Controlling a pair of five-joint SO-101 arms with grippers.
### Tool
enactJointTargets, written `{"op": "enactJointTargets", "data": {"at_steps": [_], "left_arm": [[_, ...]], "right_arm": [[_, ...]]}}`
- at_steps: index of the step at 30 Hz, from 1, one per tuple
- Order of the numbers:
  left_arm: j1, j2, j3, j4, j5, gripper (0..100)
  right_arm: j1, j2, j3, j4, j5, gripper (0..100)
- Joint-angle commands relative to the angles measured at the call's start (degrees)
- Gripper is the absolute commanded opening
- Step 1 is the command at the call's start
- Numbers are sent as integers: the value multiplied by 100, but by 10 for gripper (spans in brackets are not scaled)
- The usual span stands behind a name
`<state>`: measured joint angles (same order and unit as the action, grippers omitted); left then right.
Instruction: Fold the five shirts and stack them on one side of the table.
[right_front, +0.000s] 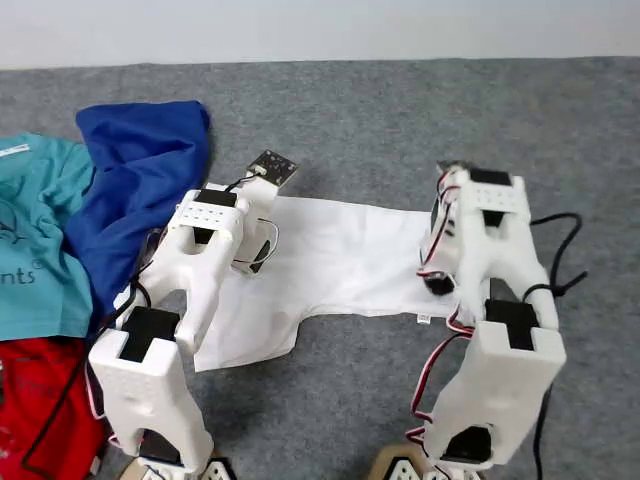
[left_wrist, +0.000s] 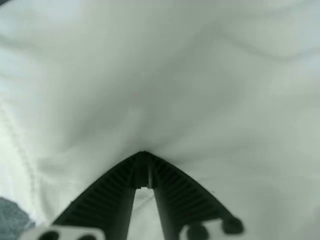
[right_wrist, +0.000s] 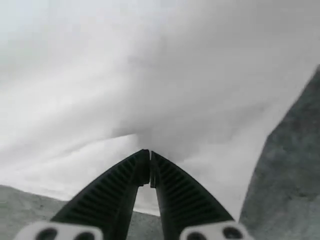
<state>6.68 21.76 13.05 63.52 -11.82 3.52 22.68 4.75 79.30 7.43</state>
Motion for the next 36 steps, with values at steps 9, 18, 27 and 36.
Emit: {"op": "enactJointTargets", "data": {"at_steps": [9, 18, 27, 36], "left_arm": [[35, 18, -154, 44, -70, 3], [35, 18, -154, 44, -62, 3], [35, 18, -145, 44, -53, 3], [35, 18, -145, 44, -53, 3]], "right_arm": [[910, -312, 308, -207, 589, 9], [1182, -365, -413, 752, 870, 9], [391, -1622, -844, 1103, 835, 14], [101, -1262, -897, -910, 835, 14]]}}
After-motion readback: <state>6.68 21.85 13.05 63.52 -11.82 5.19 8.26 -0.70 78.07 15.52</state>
